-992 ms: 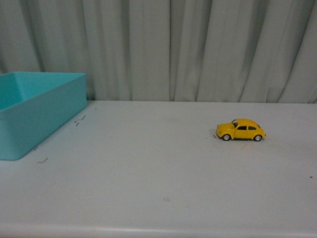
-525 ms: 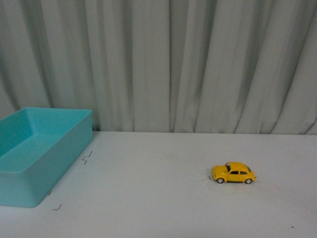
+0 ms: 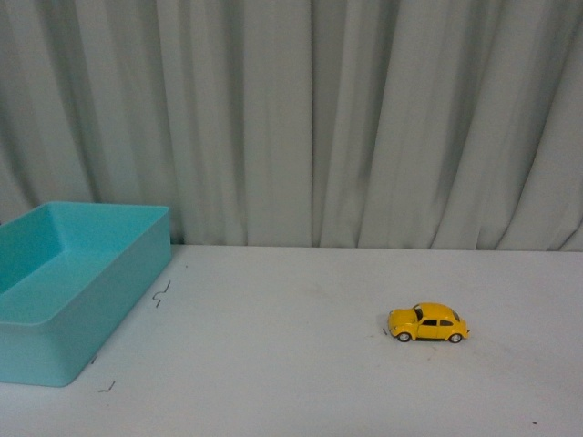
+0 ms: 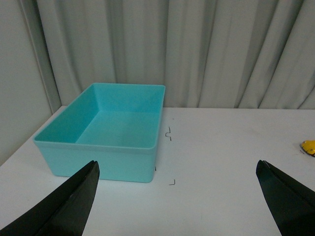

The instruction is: Wind up and store yellow beetle toy

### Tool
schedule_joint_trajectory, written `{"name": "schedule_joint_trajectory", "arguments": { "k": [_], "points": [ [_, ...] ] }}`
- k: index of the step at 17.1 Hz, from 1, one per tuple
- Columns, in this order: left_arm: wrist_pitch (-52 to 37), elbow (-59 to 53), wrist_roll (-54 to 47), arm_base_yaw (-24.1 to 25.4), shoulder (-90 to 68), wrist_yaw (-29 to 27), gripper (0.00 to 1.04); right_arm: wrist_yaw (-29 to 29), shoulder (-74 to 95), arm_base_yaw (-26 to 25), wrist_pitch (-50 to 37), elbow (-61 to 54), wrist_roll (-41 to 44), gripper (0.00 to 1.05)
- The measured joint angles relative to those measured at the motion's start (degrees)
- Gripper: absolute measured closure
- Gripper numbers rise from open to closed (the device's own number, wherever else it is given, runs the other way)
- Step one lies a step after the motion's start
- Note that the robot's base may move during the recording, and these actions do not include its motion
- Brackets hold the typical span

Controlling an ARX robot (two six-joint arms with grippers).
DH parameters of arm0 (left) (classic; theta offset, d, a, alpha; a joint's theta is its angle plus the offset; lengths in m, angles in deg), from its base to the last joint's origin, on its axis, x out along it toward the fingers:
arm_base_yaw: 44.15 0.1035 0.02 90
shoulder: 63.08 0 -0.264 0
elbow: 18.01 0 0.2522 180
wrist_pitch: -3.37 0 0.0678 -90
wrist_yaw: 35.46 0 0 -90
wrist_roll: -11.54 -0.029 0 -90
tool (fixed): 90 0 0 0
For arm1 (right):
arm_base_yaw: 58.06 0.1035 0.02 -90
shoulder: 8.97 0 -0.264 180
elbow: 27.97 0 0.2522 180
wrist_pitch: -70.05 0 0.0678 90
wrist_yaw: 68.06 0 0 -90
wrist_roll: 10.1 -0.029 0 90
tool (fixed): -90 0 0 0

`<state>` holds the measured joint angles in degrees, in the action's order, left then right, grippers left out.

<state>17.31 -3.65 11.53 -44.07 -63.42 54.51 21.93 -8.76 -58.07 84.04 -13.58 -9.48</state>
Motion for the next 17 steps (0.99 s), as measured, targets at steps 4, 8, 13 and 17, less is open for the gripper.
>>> {"name": "schedule_joint_trajectory", "arguments": {
  "k": [4, 8, 13, 17],
  "points": [
    [0.00, 0.00, 0.00, 0.00, 0.00, 0.00, 0.07, 0.00, 0.00, 0.00, 0.00, 0.00, 0.00, 0.07],
    [-0.02, 0.00, 0.00, 0.00, 0.00, 0.00, 0.07, -0.02, 0.00, 0.00, 0.00, 0.00, 0.00, 0.07],
    [0.00, 0.00, 0.00, 0.00, 0.00, 0.00, 0.07, 0.00, 0.00, 0.00, 0.00, 0.00, 0.00, 0.07],
    [-0.02, 0.00, 0.00, 0.00, 0.00, 0.00, 0.07, 0.00, 0.00, 0.00, 0.00, 0.00, 0.00, 0.07]
  ]
}}
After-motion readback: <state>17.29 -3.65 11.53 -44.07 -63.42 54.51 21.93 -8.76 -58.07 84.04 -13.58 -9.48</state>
